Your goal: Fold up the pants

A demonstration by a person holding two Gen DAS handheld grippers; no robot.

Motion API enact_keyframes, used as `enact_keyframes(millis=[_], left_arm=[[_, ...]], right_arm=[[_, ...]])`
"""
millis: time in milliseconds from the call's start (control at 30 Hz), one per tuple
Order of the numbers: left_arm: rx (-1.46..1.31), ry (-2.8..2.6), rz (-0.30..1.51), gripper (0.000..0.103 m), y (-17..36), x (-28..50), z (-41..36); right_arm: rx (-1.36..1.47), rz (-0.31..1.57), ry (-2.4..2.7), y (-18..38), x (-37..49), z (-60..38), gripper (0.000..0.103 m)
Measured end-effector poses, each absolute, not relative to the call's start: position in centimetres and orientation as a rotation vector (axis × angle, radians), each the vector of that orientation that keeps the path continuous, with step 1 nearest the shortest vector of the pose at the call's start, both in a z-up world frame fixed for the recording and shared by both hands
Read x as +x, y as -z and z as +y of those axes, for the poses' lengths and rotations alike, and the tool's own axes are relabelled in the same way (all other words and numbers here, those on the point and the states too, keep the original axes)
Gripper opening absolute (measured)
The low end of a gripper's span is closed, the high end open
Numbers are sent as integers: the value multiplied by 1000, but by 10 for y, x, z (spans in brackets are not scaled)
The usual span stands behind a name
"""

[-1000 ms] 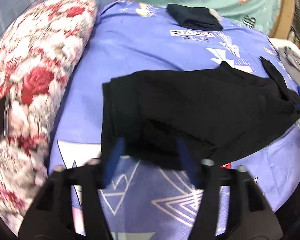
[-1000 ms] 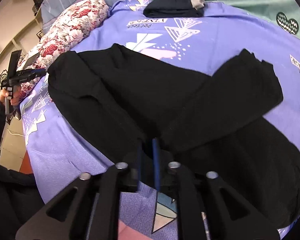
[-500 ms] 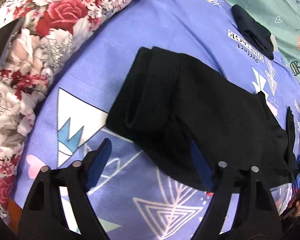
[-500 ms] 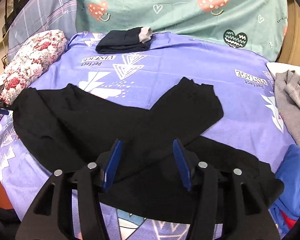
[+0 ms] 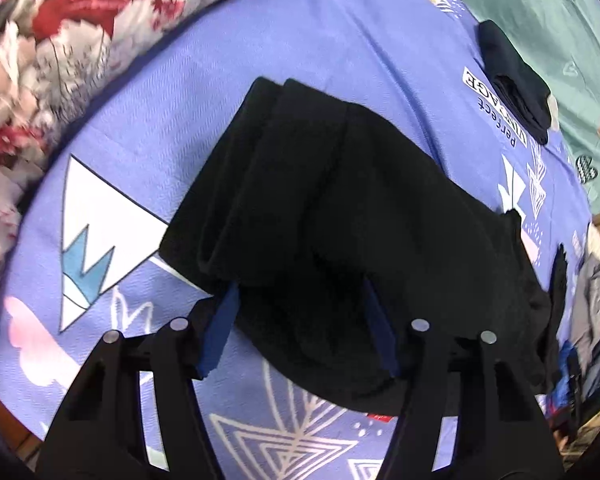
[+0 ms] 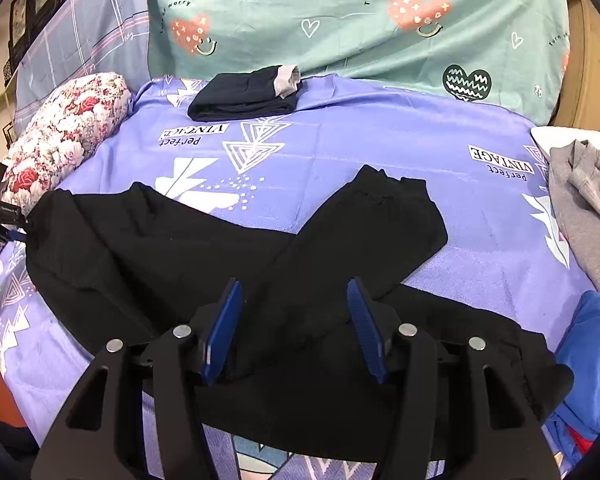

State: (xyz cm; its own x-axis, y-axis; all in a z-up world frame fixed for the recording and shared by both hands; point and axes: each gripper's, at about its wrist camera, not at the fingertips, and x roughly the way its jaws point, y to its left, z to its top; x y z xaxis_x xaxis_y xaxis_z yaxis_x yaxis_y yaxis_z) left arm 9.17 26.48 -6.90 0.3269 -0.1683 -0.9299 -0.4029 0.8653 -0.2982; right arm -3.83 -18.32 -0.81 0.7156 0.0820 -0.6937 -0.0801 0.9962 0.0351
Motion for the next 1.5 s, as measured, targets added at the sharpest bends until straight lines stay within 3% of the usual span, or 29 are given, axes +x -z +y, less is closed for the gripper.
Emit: enact_keyframes(millis=[133, 300, 400, 833, 967, 1033, 1100, 1167, 1400, 1500], left_arm=[[-618, -172, 1244, 60, 77, 99, 271], [-514, -221, 1229, 28, 69, 102, 260], [-415, -225, 1215, 19, 56, 95, 250], [-353, -226, 1103, 17, -11, 65, 253], [-330, -296, 1171, 25, 27, 80, 271], [-325, -324, 1228, 39, 60, 88, 280], [-341, -384, 1220, 74, 74, 87, 289], [-296, -419, 1205, 85, 70, 85, 290], [-153, -456, 1090, 83, 23, 65, 271], [-56, -460, 988, 88, -1, 51, 243]], right_arm=[[-4, 779, -94, 13, -35, -180, 56], [1, 771, -104, 12, -36, -177, 56], [-6, 761, -108, 9, -37, -175, 56], [10, 754, -109, 7, -42, -177, 56], [9, 750, -112, 6, -42, -177, 56], [7, 754, -107, 6, -43, -177, 56], [-4, 768, -69, 7, -43, -179, 62], [-5, 787, -13, 9, -39, -187, 63], [62, 864, 75, 10, 18, -215, 63], [99, 890, 68, 11, 56, -213, 63]])
